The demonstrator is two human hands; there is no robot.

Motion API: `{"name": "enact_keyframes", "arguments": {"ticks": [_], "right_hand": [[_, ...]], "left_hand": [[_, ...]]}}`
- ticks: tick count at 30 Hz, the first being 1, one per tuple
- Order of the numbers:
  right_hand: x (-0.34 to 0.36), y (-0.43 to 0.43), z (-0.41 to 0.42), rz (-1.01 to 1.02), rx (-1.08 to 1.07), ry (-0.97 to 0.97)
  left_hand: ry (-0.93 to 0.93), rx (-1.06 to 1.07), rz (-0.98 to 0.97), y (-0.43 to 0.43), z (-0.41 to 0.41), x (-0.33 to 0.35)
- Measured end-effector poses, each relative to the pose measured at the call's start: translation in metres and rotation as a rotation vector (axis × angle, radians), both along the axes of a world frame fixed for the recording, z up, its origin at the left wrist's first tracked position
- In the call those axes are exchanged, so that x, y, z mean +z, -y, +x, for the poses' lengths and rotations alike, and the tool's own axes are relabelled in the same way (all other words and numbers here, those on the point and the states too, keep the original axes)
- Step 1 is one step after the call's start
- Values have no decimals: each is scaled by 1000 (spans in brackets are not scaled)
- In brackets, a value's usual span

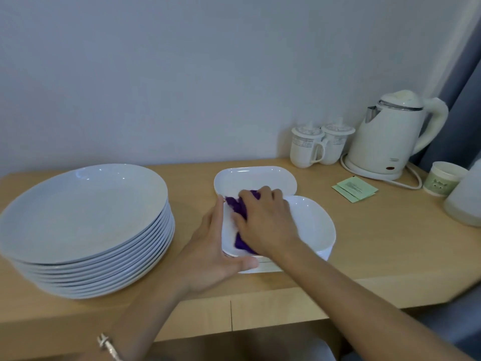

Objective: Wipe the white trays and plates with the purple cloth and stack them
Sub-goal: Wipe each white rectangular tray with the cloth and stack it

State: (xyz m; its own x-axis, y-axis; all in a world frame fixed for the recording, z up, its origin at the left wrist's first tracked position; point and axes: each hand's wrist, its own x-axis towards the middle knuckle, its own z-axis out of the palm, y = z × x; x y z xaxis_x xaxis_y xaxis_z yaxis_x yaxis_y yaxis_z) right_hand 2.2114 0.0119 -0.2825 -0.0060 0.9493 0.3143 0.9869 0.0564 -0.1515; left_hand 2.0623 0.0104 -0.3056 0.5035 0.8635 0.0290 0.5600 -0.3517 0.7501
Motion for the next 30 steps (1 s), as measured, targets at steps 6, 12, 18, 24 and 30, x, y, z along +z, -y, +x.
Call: {"name": "enact_keyframes", "arguments": {"ticks": [6,12,18,24,30], "right_hand": [[6,0,7,-151,200,-63],[15,19,85,-117,-53,62],[6,19,74,-197,-17,-122],[5,29,71,-101,48,-193],[19,33,72,5,9,-528]], "left_hand": [[-43,30,20,3,-1,2],[-202,-8,227,2,-1,5],[-402,25,269,4,-4,5],[-590,21,333,6,1,8],[-622,-22,551,10,1,9]]}}
